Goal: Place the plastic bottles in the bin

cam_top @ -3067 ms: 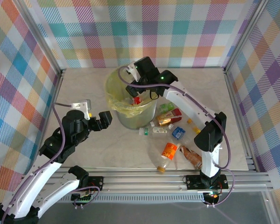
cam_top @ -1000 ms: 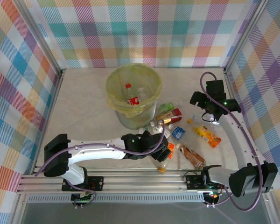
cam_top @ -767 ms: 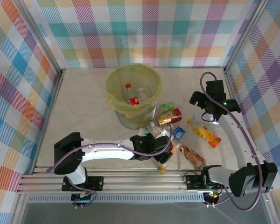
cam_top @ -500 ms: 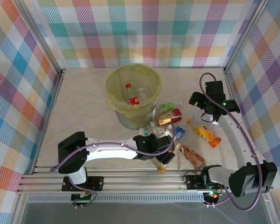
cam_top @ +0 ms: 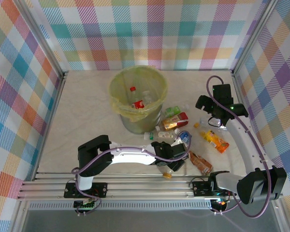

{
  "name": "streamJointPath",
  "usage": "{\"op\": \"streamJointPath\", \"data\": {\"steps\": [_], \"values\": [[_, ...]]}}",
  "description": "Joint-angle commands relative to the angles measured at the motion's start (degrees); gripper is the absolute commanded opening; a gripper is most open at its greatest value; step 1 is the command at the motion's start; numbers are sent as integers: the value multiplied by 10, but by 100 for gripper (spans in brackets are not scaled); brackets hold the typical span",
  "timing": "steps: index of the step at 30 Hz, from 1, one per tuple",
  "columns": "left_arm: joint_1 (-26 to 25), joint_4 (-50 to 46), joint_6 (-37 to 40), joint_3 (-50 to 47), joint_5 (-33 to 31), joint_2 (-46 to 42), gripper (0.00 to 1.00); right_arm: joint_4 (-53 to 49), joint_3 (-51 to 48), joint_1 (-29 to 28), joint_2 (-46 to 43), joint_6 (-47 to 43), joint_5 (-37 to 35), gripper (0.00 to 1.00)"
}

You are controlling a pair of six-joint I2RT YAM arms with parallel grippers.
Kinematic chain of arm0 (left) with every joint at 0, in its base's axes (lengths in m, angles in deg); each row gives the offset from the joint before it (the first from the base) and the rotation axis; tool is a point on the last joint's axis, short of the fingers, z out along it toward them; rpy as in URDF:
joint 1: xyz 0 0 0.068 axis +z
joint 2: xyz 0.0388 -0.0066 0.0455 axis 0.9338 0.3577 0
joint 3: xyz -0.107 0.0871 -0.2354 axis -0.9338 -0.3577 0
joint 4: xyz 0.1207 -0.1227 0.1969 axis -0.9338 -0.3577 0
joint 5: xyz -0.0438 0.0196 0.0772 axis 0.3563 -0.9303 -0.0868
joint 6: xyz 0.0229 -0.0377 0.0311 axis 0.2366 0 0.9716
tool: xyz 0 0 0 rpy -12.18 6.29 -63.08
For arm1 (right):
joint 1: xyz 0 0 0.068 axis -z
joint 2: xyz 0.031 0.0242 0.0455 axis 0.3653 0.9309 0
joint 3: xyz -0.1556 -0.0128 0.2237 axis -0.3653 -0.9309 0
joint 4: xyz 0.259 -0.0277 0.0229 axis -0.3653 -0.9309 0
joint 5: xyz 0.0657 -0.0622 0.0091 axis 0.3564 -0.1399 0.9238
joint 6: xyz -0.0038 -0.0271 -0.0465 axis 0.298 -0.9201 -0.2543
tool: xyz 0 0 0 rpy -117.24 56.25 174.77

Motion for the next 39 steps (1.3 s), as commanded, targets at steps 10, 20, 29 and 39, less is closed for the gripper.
{"op": "streamJointPath", "data": {"steps": [10, 20, 29, 39], "values": [[12, -31, -6, 24, -14, 27, 68, 18, -10, 3, -6, 1, 9, 100], [9, -57, 11, 12, -16, -60, 54, 9, -8, 3, -21, -9, 31, 100], [2, -73, 63, 13, -4, -208, 54, -20, -6, 3, -42, -25, 57, 100], [35, -55, 163, 64, -65, -350, 53, -32, -15, 3, -66, -24, 88, 100]]}}
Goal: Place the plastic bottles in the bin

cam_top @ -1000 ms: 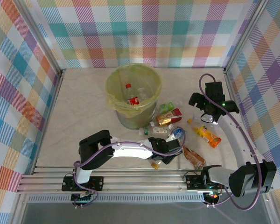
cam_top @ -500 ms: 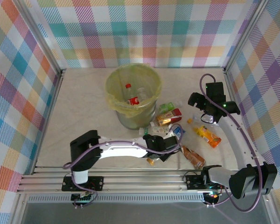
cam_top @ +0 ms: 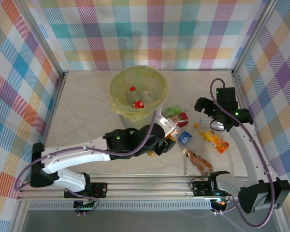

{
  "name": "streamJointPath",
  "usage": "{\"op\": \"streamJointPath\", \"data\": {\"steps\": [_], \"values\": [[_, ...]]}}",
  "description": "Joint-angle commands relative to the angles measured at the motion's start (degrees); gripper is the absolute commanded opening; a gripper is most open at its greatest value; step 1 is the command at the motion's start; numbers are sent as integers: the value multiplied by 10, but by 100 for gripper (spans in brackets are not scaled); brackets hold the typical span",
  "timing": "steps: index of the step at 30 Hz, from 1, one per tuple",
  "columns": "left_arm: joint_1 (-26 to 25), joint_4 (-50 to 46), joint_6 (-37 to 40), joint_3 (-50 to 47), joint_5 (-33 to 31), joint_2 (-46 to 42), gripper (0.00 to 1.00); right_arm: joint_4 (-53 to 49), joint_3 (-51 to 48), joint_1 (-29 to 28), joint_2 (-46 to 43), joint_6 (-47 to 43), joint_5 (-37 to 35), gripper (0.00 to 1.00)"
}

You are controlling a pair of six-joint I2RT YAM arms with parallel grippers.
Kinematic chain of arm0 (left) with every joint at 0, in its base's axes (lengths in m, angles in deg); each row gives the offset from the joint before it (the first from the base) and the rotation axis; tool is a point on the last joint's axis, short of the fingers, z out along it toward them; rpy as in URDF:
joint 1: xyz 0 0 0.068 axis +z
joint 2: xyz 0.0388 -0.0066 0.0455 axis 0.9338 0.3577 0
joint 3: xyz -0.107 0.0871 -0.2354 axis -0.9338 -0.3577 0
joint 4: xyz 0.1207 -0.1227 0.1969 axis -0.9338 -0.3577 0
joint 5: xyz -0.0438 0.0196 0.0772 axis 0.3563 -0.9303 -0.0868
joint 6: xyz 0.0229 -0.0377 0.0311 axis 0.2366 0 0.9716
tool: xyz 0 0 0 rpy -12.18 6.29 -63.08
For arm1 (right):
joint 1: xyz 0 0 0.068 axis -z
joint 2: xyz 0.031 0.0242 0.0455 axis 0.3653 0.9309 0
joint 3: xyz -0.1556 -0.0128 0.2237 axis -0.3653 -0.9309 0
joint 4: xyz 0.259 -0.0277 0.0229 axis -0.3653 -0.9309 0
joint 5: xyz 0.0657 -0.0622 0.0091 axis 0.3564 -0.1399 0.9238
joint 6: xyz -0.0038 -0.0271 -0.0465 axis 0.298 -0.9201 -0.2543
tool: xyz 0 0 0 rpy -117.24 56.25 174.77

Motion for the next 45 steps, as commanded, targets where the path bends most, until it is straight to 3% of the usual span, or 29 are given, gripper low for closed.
{"op": "streamJointPath", "data": {"steps": [1, 6, 9, 13, 21, 33, 45], "values": [[35, 14, 61, 36, -32, -35, 54, -9, -10, 3, -11, -8, 24, 100], [117, 47, 114, 69, -8, -48, 55, -8, -18, 3, -22, -3, 45, 100], [194, 39, 117, 114, 50, -22, 55, -10, -24, 3, -29, 1, 58, 100], [274, 7, 145, 199, 95, 41, 55, -24, -29, 3, -43, 3, 71, 100], [375, -98, 213, 373, 213, 187, 58, -60, -55, 1, -100, 21, 116, 99], [460, -182, 274, 431, 318, 309, 63, -130, -90, -9, -148, 35, 111, 100], [464, -246, 337, 427, 348, 354, 71, -132, -97, -11, -153, 41, 103, 100]]}}
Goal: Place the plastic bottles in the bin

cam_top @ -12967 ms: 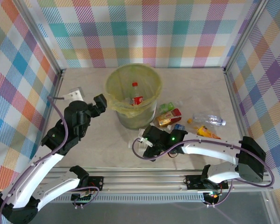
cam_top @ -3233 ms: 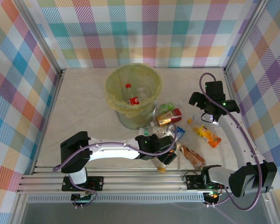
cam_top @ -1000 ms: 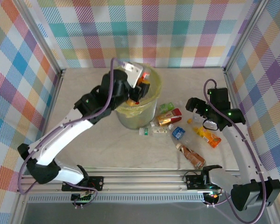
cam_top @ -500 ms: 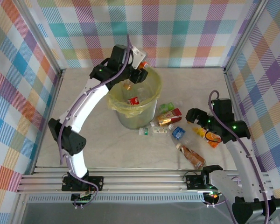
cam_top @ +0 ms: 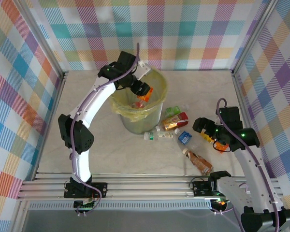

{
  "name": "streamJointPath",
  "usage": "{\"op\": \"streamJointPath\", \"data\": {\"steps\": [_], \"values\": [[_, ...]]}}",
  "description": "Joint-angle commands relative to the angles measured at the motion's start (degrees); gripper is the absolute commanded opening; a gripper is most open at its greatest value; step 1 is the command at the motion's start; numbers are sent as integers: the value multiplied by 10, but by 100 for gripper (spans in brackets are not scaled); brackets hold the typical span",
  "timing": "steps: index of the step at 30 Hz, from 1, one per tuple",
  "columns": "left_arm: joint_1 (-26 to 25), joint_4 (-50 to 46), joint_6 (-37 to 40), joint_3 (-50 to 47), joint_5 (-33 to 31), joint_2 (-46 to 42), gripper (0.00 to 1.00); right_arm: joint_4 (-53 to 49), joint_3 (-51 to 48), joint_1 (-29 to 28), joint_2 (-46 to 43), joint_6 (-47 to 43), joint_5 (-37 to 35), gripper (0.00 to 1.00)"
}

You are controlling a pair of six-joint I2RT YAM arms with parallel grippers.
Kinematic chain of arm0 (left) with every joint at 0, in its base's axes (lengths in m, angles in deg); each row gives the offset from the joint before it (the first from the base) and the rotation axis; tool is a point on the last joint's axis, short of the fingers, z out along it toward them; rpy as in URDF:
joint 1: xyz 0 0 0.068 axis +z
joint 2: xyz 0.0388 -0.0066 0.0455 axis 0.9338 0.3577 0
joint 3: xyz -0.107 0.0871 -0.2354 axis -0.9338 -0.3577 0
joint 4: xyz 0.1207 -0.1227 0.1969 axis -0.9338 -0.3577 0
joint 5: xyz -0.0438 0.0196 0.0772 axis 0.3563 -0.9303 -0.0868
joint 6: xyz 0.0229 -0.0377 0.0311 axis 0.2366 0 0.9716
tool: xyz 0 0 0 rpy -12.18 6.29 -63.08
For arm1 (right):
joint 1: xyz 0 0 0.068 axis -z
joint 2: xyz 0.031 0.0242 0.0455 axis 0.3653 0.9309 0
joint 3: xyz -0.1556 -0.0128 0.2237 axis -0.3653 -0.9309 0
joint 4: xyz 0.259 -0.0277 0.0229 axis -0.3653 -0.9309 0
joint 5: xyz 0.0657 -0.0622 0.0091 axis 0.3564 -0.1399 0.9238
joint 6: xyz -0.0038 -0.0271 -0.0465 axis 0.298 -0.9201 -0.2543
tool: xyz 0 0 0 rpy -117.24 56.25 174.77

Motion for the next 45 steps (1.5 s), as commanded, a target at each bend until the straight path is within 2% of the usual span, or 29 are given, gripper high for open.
{"op": "streamJointPath", "data": {"steps": [1, 7, 11, 17, 19, 26, 30, 34, 38, 45], "values": [[2, -24, 21, 15, 20, 9, 71, -7, -4, -3, -1, 7, -2, 100], [1, -15, 6, 26, 11, -4, 74, -13, -2, -5, 3, 6, 3, 100], [2, -8, -14, 27, 6, -32, 80, -36, 2, -16, 4, 4, 0, 100], [2, 4, -60, 22, -14, -93, 92, -91, 0, -66, -2, 28, -44, 100], [0, 19, -81, 5, -18, -123, 100, -102, -7, -84, -5, 42, -55, 100], [-30, 113, -144, -126, -34, -253, 100, -130, -26, -152, 7, 87, -88, 100], [-76, 193, -168, -246, -58, -341, 100, -116, -31, -174, 19, 101, -96, 100], [-153, 254, -174, -350, -99, -405, 100, -100, -31, -175, 25, 102, -112, 100], [-227, 307, -167, -435, -151, -447, 100, -112, -19, -175, 47, 107, -140, 100], [-299, 366, -183, -546, -189, -486, 100, -137, -27, -175, 63, 125, -131, 100]]}}
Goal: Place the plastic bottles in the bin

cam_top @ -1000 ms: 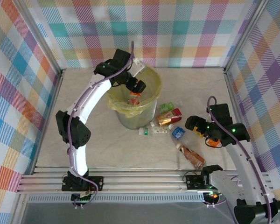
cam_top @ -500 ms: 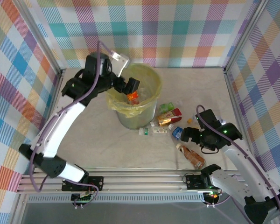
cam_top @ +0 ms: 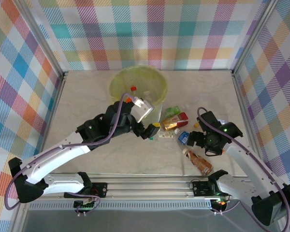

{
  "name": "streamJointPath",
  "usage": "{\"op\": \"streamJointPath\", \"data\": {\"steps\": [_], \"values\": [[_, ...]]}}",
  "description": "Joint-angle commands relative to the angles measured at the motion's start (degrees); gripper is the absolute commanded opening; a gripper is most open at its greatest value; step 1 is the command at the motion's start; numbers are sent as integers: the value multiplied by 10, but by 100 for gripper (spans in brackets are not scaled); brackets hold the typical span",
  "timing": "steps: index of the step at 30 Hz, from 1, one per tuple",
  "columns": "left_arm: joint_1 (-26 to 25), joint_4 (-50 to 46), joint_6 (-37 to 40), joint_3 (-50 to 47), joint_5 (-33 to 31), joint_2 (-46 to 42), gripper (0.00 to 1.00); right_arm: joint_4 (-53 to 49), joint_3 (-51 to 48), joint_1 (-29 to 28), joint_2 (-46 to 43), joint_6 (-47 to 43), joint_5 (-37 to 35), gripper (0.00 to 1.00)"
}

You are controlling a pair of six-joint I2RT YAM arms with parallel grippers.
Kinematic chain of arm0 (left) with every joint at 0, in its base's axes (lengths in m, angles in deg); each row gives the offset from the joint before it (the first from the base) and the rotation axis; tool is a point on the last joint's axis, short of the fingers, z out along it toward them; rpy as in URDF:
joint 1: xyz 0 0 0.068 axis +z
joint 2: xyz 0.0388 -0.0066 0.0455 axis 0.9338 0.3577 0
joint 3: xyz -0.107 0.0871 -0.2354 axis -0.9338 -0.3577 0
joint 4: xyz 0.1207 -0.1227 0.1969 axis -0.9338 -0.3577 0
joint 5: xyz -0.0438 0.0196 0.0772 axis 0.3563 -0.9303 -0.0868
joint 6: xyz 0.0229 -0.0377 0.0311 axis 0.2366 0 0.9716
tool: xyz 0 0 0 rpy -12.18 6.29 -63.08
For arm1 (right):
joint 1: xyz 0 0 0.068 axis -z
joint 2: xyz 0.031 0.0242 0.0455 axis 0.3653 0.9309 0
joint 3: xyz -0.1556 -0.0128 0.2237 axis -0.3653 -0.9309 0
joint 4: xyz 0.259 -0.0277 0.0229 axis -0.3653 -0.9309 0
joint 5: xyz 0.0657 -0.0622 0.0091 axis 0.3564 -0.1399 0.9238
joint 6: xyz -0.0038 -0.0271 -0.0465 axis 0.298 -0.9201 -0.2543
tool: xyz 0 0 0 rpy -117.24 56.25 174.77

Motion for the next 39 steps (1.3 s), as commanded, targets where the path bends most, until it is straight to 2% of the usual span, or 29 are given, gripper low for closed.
{"op": "streamJointPath", "data": {"steps": [1, 7, 15, 20, 23, 26, 29, 35, 39], "values": [[-25, 76, -16, -41, -35, -28, 100, -30, -4, -3, -17, 32, -11, 100], [-50, 121, -29, -102, -38, -44, 100, -39, -49, -2, -55, 100, -8, 100], [-66, 179, -27, -152, -57, -43, 100, -58, -96, -2, -98, 207, -71, 100], [-87, 265, 2, -207, -50, -40, 100, -42, -121, 7, -104, 214, -78, 100], [-110, 323, 26, -239, -72, -21, 100, -3, -144, 45, -98, 178, -28, 100], [-138, 384, 52, -264, -114, 16, 100, 38, -170, 76, -101, 159, 20, 100], [-164, 434, 73, -270, -143, 76, 100, 57, -180, 87, -103, 152, 38, 100], [-226, 529, 112, -239, -204, 227, 100, 71, -188, 91, -103, 149, 59, 100], [-255, 559, 115, -203, -216, 313, 100, 90, -203, 91, -110, 152, 86, 100]]}}
